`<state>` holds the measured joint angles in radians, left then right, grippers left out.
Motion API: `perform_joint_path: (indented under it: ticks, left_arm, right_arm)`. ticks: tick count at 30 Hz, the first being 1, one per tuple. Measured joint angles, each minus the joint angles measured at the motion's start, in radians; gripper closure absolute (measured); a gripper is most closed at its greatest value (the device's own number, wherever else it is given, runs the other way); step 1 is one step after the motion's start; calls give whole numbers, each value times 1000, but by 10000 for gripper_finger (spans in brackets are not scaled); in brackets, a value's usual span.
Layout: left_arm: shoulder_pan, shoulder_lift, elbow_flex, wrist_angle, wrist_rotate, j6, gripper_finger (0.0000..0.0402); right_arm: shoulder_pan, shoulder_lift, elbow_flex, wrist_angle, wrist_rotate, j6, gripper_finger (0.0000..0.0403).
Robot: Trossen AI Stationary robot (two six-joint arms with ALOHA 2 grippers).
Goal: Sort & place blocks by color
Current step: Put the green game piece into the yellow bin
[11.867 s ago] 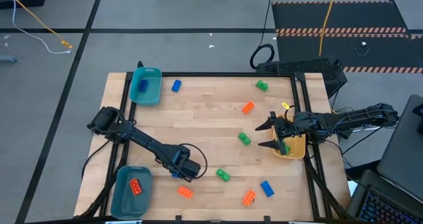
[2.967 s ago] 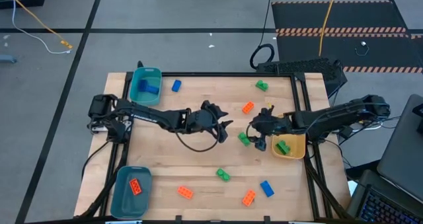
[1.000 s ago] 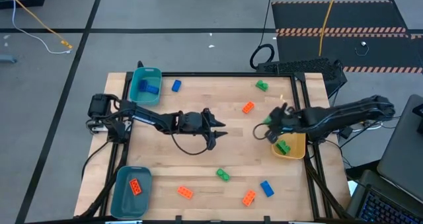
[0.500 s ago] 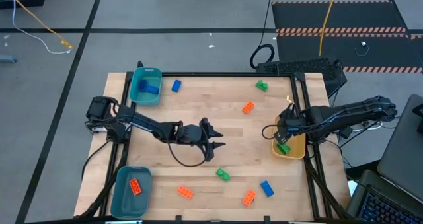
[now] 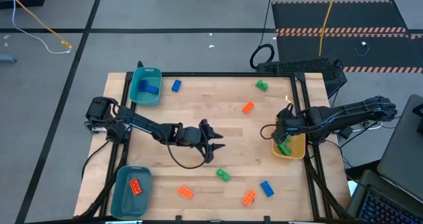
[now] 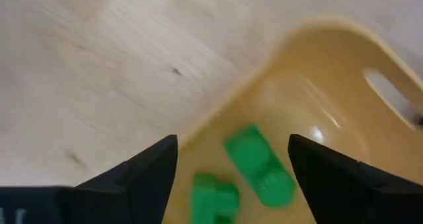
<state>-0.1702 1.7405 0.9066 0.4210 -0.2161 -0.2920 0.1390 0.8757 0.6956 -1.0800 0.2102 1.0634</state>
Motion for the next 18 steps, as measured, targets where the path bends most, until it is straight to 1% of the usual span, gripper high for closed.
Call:
perform_joint_path:
  ticks: [3,6,9,11,15,18]
  left_arm:
    - [2,0,0,1,-14,4,218]
    - [11,0,0,1,-15,4,218]
    - [20,0,0,1,-17,1,218]
    - [22,0,0,1,-19,1,218]
    - [21,0,0,1,-18,1,218]
    - [21,0,0,0,-18,1,218]
  right_arm:
    - [-2,0,-1,106,30,-120,135]
    - [-2,6,-1,280,39,-227,143]
    - [-2,38,-1,410,14,-282,148]
    - [4,72,-12,472,-8,-284,151]
    - [28,151,-75,553,-82,-212,156]
    - [34,214,-111,547,-155,-181,156]
